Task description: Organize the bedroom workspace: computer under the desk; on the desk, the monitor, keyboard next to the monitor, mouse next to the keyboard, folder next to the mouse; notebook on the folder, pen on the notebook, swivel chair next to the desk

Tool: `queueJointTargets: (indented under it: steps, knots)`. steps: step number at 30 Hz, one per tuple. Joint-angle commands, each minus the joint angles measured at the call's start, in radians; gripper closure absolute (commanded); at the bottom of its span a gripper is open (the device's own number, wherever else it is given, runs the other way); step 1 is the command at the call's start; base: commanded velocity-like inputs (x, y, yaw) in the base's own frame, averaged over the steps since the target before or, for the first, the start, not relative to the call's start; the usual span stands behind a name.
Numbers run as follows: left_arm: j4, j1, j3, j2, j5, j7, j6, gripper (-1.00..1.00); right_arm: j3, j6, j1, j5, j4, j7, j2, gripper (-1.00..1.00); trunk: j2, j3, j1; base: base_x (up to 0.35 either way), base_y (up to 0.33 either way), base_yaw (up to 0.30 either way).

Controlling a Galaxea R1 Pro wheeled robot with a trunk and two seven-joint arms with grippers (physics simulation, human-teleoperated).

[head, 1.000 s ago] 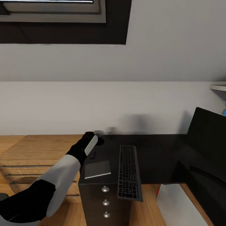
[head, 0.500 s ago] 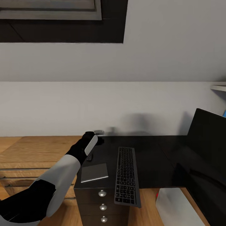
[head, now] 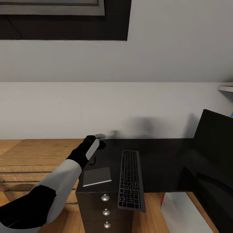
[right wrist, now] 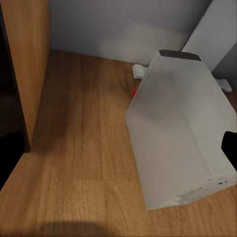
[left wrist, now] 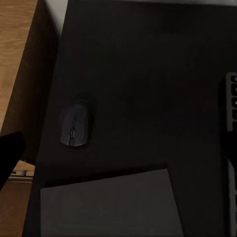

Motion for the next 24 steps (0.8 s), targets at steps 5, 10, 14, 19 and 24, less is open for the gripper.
queueJointTargets:
  steps: [5,10,14,19,24]
  knots:
    - [0.004,-0.001,-0.005,0.002,0.01,0.01,-0.002,-1.0,0.008,0.003,0.0,0.0,-0.002,-0.01,-0.001,-1.0,-0.036,-0.017,0.019,0.0,0.0,0.0]
    - [0.026,-0.001,-0.006,0.002,0.01,0.01,-0.042,-1.0,0.008,0.004,0.0,0.0,-0.002,-0.009,-0.001,-1.0,-0.071,-0.032,0.039,0.0,0.0,0.0]
    - [0.069,-0.001,-0.008,0.001,0.01,0.01,-0.123,-1.0,0.008,0.004,0.0,0.0,0.0,-0.009,-0.001,-1.0,-0.099,-0.045,0.054,0.0,0.0,0.0]
    - [0.105,-0.001,-0.008,0.0,0.01,0.009,-0.169,-1.0,0.008,0.004,0.0,0.001,0.002,-0.009,0.0,-1.0,-0.134,-0.061,0.073,0.0,0.0,0.0]
    - [0.122,-0.001,-0.009,0.0,0.01,0.008,-0.186,-1.0,0.008,0.004,0.0,0.001,0.002,-0.009,0.0,-1.0,-0.169,-0.076,0.092,0.0,0.0,0.0]
